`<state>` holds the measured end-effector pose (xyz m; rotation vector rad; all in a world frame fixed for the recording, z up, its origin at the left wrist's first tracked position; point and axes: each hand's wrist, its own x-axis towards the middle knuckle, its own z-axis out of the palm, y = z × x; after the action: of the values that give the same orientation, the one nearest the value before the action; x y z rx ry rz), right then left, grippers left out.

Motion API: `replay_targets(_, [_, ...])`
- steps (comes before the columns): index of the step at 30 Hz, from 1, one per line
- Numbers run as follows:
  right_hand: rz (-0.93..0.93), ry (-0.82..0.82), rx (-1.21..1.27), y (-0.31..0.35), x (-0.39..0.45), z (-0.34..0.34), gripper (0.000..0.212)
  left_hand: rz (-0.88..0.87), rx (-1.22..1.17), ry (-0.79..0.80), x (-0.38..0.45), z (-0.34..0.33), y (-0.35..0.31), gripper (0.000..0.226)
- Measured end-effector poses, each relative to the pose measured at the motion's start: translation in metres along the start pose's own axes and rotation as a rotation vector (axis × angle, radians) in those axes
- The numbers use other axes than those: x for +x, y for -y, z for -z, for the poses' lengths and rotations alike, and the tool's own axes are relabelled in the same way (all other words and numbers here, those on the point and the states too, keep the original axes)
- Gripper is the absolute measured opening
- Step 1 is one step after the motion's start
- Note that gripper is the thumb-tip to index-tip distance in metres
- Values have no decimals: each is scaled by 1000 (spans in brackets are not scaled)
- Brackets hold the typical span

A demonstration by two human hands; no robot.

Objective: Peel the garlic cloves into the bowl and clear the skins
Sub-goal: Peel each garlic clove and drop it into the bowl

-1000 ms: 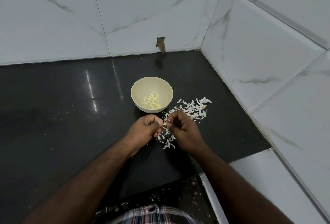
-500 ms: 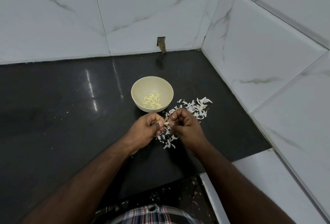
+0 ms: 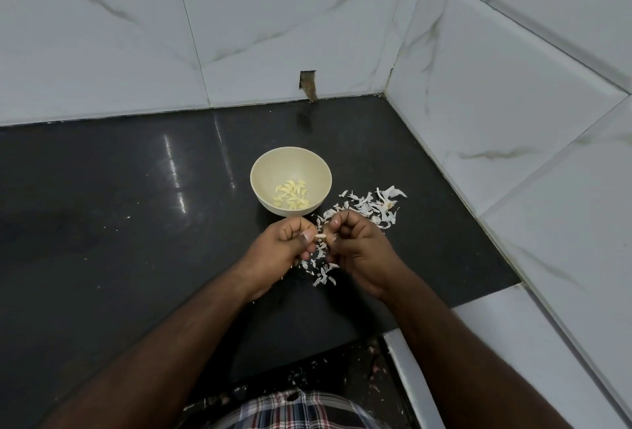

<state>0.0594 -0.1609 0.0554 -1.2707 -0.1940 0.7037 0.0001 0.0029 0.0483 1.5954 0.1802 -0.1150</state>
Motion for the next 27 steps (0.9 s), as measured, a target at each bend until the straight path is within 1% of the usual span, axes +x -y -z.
replay_targets(2, [60, -14, -58, 0, 0, 0, 30, 85, -124, 26, 0, 0, -1, 23])
replay_targets(5, [79, -69, -88, 5, -2, 3, 32, 166, -265, 13, 1, 7, -4, 27])
replay_targets(10, [98, -117, -151, 10, -3, 5, 25, 190, -227, -8, 1, 8, -5, 22])
replay_targets(13, [114, -163, -244, 8, -3, 4, 19, 180, -187, -41, 1, 5, -5, 21])
replay_targets(16, [119, -152, -312, 8, -3, 1, 14, 163, -157, -51, 1, 4, -6, 19])
replay_targets(19, [150, -132, -395, 9, -4, -4, 15, 141, -111, -52, 1, 4, -5, 18])
replay_targets(21, [160, -129, -404, 10, -4, -4, 15, 140, -113, -46, 1, 5, -4, 19])
replay_targets(23, [174, -113, -389, 12, -4, -3, 17, 162, -193, -23, 1, 7, -3, 22])
replay_targets(25, [197, -89, -374, 12, -3, -2, 20, 210, -328, 22, 1, 7, -4, 24])
replay_targets(27, [235, -88, -407, 13, -3, -2, 22, 260, -420, 49, 1, 7, -5, 26])
